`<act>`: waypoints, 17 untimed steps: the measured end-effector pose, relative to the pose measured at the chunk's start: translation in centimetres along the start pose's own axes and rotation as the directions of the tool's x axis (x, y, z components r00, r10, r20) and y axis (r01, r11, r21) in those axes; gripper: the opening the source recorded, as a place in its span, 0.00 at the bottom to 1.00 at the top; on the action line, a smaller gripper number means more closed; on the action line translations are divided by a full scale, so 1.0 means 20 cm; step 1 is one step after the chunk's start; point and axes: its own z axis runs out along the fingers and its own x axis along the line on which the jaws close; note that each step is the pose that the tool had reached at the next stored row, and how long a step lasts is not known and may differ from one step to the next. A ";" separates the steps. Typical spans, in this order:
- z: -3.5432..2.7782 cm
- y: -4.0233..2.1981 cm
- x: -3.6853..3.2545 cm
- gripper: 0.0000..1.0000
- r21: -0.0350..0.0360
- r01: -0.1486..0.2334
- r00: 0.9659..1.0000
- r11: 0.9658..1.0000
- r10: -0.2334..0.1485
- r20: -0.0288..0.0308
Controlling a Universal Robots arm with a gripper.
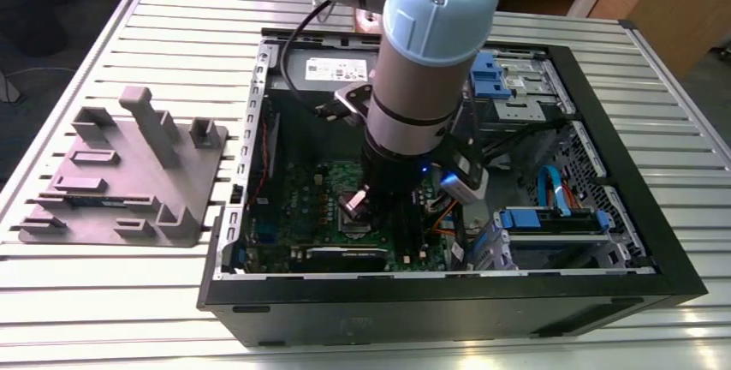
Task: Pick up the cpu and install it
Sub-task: 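Install the first cpu locking lever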
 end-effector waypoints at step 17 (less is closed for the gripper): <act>0.022 -0.030 -0.015 0.10 0.000 -0.002 1.000 1.000 0.002 0.000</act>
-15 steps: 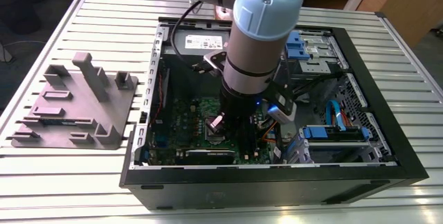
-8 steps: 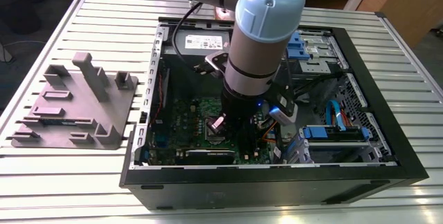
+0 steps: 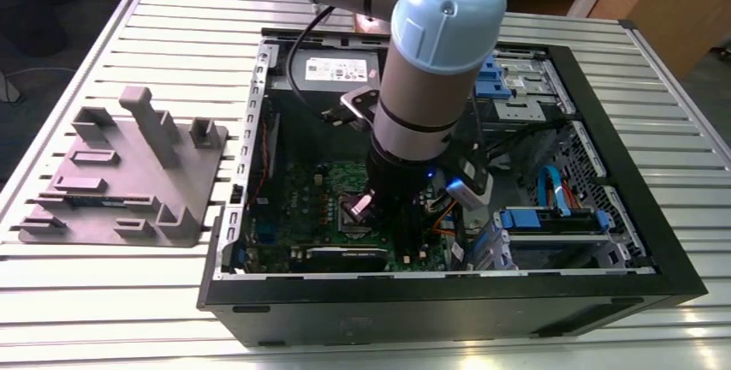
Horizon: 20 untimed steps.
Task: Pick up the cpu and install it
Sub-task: 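Install the first cpu locking lever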
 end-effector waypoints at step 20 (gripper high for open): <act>-0.060 -0.010 -0.007 0.10 0.000 -0.001 1.000 1.000 0.001 0.000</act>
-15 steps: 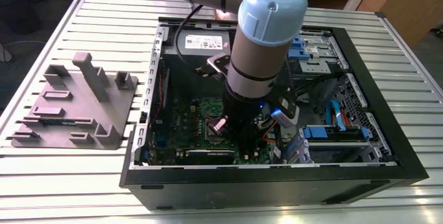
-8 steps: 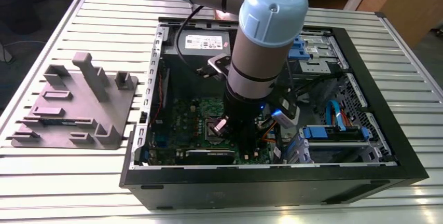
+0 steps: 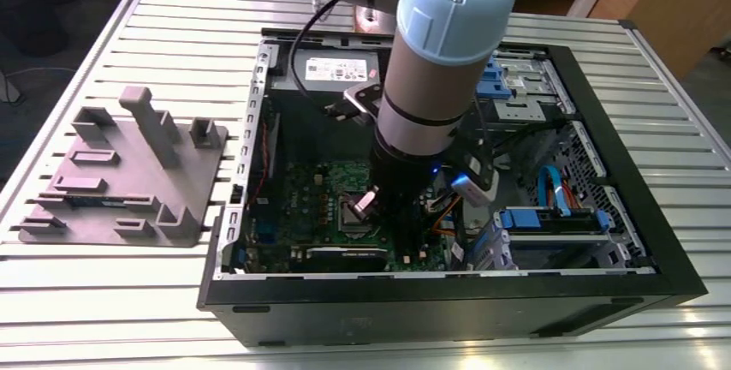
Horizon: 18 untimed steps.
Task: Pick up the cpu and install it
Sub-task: 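Install the first cpu locking lever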
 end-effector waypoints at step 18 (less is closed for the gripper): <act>-0.098 0.035 0.024 0.10 0.005 -0.003 1.000 1.000 0.003 0.006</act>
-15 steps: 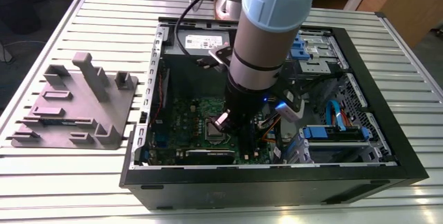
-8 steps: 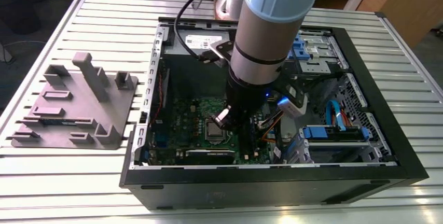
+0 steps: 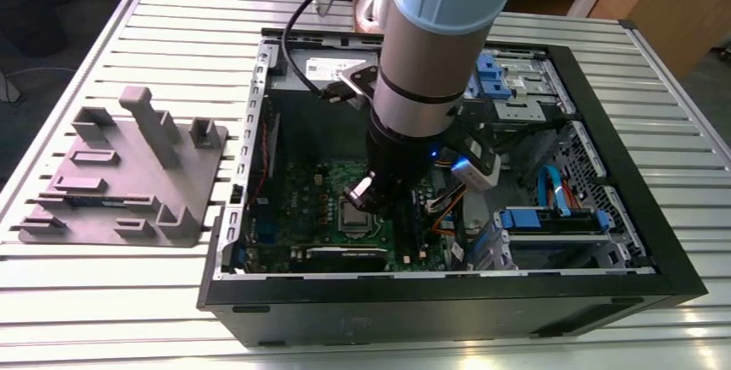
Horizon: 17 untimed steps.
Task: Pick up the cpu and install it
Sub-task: 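Install the first cpu locking lever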
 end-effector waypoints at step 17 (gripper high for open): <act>-0.033 0.085 0.079 0.10 0.021 -0.008 1.000 1.000 0.007 0.030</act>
